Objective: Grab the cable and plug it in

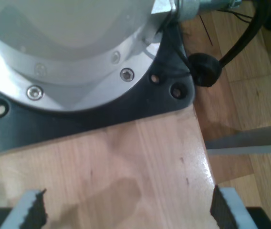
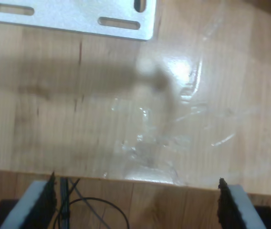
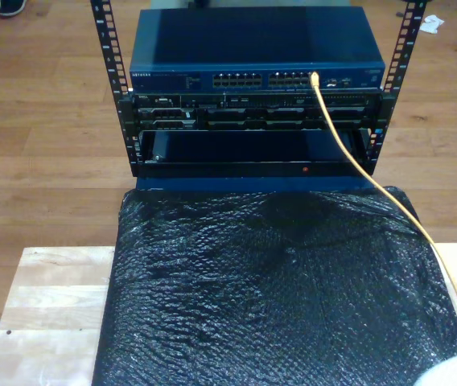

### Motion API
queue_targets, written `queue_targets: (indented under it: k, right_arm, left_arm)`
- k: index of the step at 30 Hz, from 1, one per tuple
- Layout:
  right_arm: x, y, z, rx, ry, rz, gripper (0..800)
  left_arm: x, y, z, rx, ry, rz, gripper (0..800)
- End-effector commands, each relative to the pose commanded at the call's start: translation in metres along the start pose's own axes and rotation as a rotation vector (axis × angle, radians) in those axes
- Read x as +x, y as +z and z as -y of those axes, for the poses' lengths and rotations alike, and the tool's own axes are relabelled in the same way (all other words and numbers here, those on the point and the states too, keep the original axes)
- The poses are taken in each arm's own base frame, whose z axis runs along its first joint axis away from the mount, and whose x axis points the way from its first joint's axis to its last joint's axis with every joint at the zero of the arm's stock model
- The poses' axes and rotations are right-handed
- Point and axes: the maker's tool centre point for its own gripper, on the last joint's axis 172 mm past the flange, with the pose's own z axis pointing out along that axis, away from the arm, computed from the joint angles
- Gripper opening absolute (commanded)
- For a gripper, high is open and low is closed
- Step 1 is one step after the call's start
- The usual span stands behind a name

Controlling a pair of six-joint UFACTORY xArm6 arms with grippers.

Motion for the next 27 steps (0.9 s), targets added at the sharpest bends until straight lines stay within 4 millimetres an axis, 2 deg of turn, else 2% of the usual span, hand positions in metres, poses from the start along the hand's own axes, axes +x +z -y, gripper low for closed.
queue_targets:
  k: [4,21,27]
  right_arm:
    - [-0.002,0.015,0.004,0.006,0.003,0.028,797]
    - [0.006,0.046,0.012,0.008,0.012,0.025,798]
    - [-0.002,0.052,0.02,0.008,0.052,0.083,799]
  left_arm:
    - [0.001,0.001,0.0,0.0,0.0,-0.002,800]
    - [0.0,0.0,0.0,0.0,0.0,0.0,800]
    - [0.001,0.001,0.0,0.0,0.0,-0.002,800]
